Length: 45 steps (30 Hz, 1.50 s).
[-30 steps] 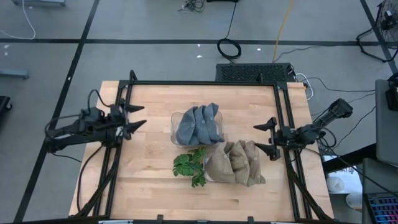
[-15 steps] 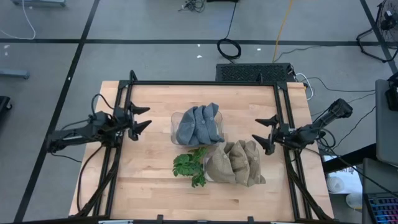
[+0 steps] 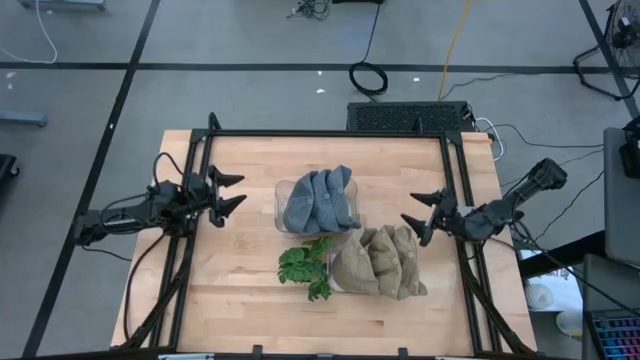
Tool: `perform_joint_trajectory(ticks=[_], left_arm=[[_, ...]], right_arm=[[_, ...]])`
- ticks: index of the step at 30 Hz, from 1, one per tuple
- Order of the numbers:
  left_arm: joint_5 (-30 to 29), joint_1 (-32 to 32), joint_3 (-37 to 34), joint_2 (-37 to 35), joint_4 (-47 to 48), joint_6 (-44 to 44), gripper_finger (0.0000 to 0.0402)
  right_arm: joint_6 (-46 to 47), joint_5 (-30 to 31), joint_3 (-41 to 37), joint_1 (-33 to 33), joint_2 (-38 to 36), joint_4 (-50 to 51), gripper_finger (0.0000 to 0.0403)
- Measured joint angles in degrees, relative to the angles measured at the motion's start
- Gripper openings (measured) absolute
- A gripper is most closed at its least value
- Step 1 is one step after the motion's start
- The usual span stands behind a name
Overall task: Pick & Place hat
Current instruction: Return to Home Position
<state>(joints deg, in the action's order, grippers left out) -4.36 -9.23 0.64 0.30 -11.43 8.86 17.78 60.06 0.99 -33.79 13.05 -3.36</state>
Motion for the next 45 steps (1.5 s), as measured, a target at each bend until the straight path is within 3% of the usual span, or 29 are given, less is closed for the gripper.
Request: perform_joint_trajectory(ticks=[4, 11, 45], left_arm=[[1.56, 0.0, 0.01, 0.0, 0.2, 0.1, 0.0321], [1.46, 0.0, 0.01, 0.07, 0.42, 0.07, 0.0322], [1.36, 0.0, 0.05, 0.07, 0.47, 0.33, 0.032]], right_arm=[[3.89, 0.13, -0.04, -0.01, 0.74, 1.02, 0.0361], [-0.99, -0.12, -0.07, -0.01, 0.74, 1.08, 0.0361], [-0.92, -0.32, -0.09, -0.01, 0.74, 1.23, 0.0361]])
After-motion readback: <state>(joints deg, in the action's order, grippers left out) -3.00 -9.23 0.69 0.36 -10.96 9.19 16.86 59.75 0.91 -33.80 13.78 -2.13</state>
